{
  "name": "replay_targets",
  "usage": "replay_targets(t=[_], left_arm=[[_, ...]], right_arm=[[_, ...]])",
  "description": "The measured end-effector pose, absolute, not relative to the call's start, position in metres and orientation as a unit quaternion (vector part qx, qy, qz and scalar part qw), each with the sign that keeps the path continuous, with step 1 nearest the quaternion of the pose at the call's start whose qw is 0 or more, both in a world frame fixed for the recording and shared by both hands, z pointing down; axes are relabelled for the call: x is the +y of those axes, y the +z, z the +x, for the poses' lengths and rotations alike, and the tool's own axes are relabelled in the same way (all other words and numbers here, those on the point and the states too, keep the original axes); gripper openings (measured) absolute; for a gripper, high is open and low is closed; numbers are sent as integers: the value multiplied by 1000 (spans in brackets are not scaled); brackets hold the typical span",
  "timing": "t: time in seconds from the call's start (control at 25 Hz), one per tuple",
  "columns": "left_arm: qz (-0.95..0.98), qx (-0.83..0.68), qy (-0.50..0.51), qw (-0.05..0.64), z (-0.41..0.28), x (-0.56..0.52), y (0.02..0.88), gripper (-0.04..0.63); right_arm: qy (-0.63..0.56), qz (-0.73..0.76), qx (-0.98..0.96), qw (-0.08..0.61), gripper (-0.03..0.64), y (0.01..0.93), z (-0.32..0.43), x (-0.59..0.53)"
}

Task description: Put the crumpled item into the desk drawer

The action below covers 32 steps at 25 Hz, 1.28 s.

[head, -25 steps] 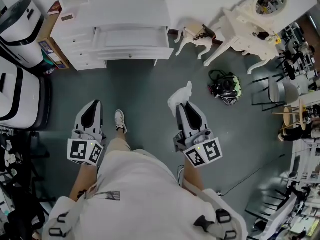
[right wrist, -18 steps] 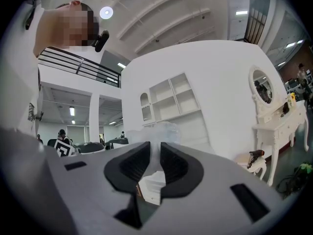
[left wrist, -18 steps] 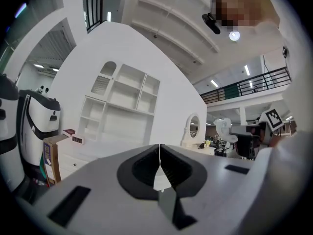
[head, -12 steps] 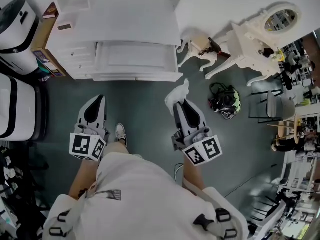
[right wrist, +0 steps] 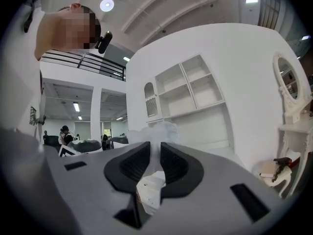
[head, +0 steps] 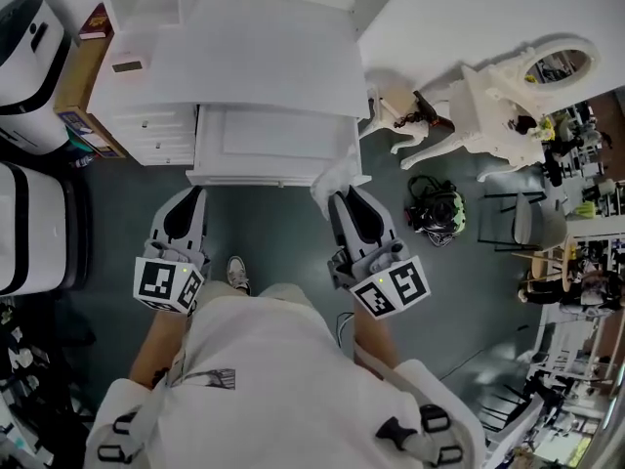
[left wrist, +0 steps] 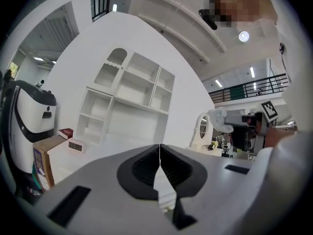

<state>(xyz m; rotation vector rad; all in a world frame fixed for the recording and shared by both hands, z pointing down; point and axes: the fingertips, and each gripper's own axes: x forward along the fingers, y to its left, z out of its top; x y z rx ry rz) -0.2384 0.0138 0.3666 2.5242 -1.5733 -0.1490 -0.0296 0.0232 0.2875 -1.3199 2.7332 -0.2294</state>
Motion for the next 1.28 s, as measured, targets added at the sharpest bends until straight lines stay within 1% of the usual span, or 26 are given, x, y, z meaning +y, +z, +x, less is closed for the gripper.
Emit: replay_targets(t=[0.32,0.56,0.8,1.0,1.28], left_arm=[[870,-480,-62,97,-204,-13,361,19],[876,-469,-53,102,-179,-32,365,19],[860,-501,-58,80,-155,-66,354,19],[854,-516,-52,45,-133,-96,337,18],[843,-536,-38,28,-110,-123,322,19]], right_arm=[[-53,-459,885,51,77,268,-9,7],[-64,-473,877,53,77,279,20,-12],[-60,-460,885,49,77,285,50,-57],[-43,-453,890,43,77,283,75,-96],[-58,-436,897,35,76,298,94,-134]])
